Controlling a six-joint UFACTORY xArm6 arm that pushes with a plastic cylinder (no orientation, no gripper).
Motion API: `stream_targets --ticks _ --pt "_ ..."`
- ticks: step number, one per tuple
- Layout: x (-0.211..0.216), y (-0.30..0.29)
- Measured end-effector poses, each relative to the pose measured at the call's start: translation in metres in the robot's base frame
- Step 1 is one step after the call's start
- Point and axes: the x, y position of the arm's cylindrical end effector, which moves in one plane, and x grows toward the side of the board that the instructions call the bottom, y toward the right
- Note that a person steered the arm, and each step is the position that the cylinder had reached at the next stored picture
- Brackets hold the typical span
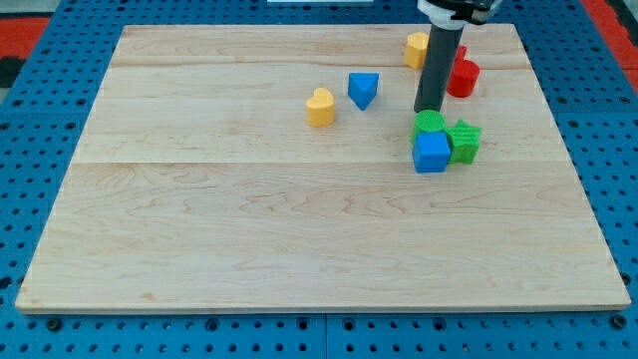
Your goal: Push the blue triangle closer to green circle
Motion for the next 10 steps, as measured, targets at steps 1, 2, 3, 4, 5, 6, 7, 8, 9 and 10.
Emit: stream_targets --ticks 1,2,3,4,5,6,7,8,9,10 --pt "-0.027 0.0" --pt "-0.038 -0.009" --pt "-0.047 -0.038" --pt "-0.067 -0.082" --pt "-0.074 -0.125" --pt "-0.071 -0.133" --pt "-0.065 -0.135" --pt "-0.055 -0.135" --pt "-0.044 -0.135" --pt "-0.036 -0.134"
